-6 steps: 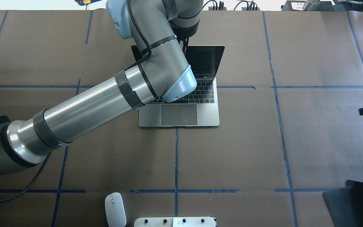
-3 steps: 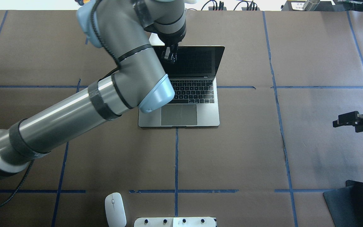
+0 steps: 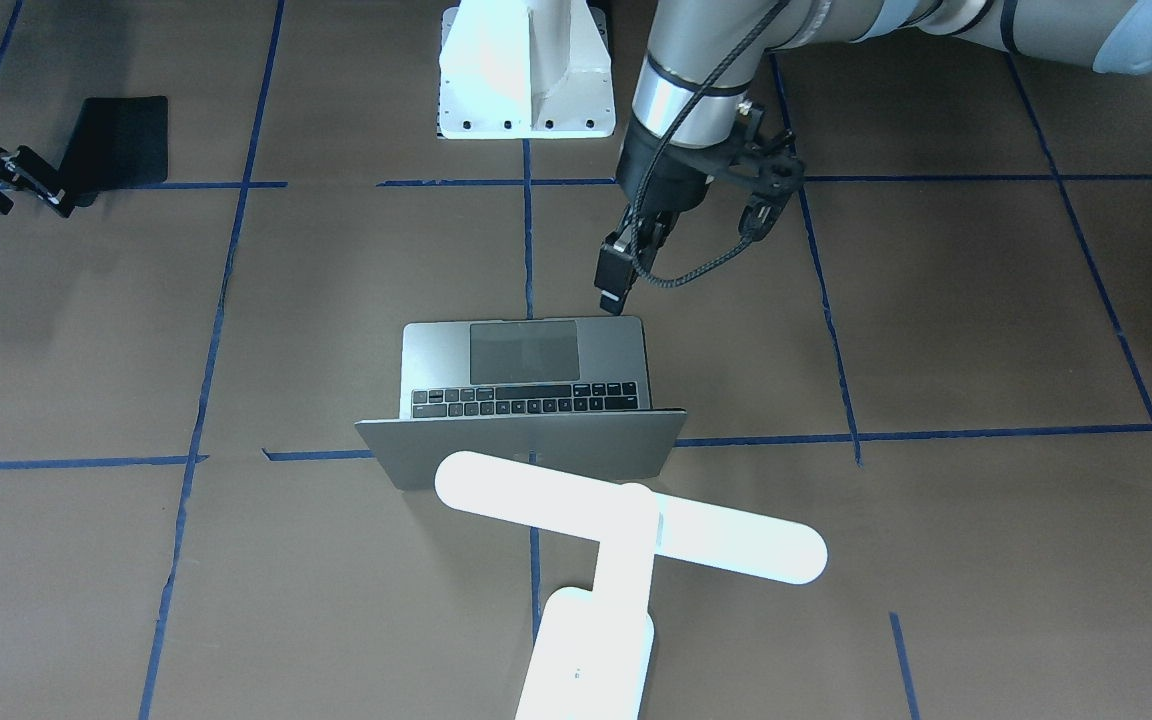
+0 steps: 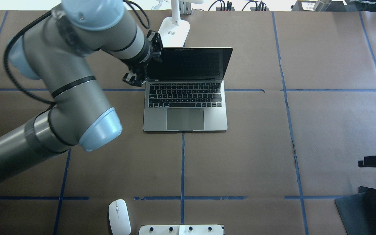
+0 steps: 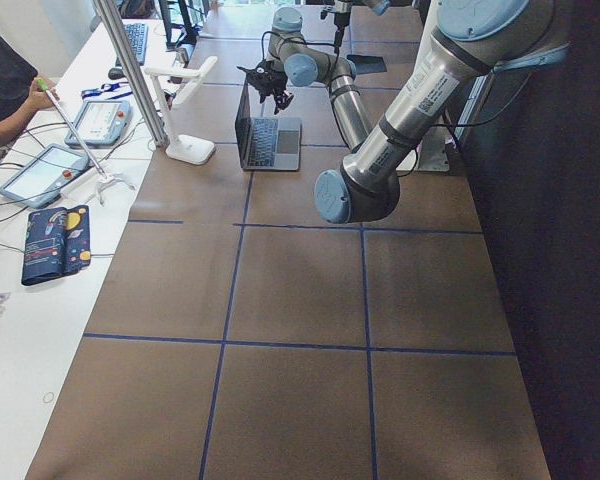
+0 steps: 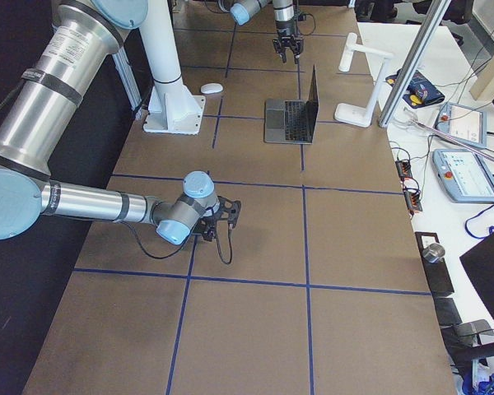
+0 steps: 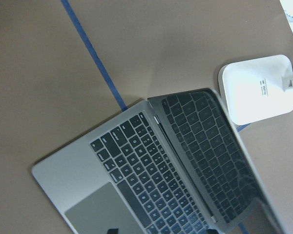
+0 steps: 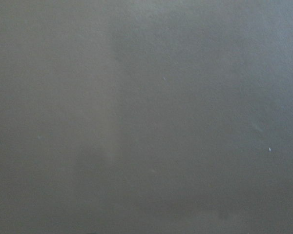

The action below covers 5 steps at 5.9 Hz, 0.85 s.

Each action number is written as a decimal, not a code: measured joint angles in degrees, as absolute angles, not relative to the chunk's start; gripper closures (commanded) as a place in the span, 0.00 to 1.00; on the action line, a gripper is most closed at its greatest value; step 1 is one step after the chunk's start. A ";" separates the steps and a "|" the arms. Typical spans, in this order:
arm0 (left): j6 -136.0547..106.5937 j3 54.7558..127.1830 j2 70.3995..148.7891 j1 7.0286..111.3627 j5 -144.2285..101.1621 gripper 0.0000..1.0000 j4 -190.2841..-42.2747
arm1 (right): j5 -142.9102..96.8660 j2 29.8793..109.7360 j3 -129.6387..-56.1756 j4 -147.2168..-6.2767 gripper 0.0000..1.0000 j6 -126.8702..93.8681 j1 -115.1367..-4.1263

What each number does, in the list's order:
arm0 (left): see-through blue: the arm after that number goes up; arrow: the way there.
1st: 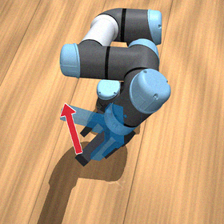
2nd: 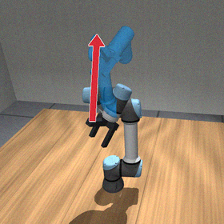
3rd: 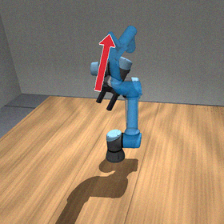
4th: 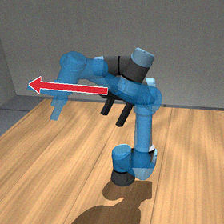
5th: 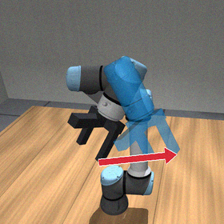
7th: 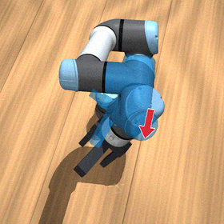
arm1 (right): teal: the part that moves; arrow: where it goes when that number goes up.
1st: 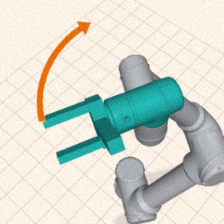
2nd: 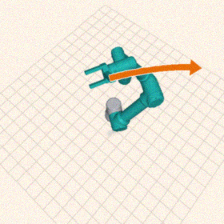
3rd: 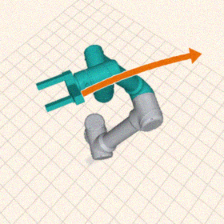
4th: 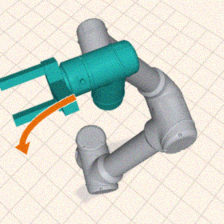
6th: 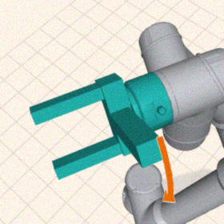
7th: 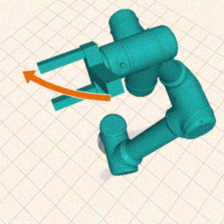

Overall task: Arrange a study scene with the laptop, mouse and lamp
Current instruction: 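Withdraw the left gripper while the right gripper grasps the black mousepad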

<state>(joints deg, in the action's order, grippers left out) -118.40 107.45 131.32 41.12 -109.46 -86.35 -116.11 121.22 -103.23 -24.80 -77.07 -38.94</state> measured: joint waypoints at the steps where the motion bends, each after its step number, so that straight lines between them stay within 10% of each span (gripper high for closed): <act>1: -112.84 111.30 127.80 40.92 -110.38 0.00 -86.94 | -114.81 122.58 -103.20 -22.26 0.04 -81.70 -35.52; 3: -108.33 115.28 123.99 40.74 -111.13 0.00 -87.10 | -112.92 123.53 -102.33 -21.10 0.13 -86.04 -29.82; 5: -107.98 115.71 122.56 40.64 -111.03 0.00 -86.80 | -111.14 123.64 -101.74 -20.95 0.91 -88.11 -26.70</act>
<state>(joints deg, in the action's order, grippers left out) -107.98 115.71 122.56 40.64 -111.03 -86.80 -111.14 123.64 -101.74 -20.95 -88.11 -26.70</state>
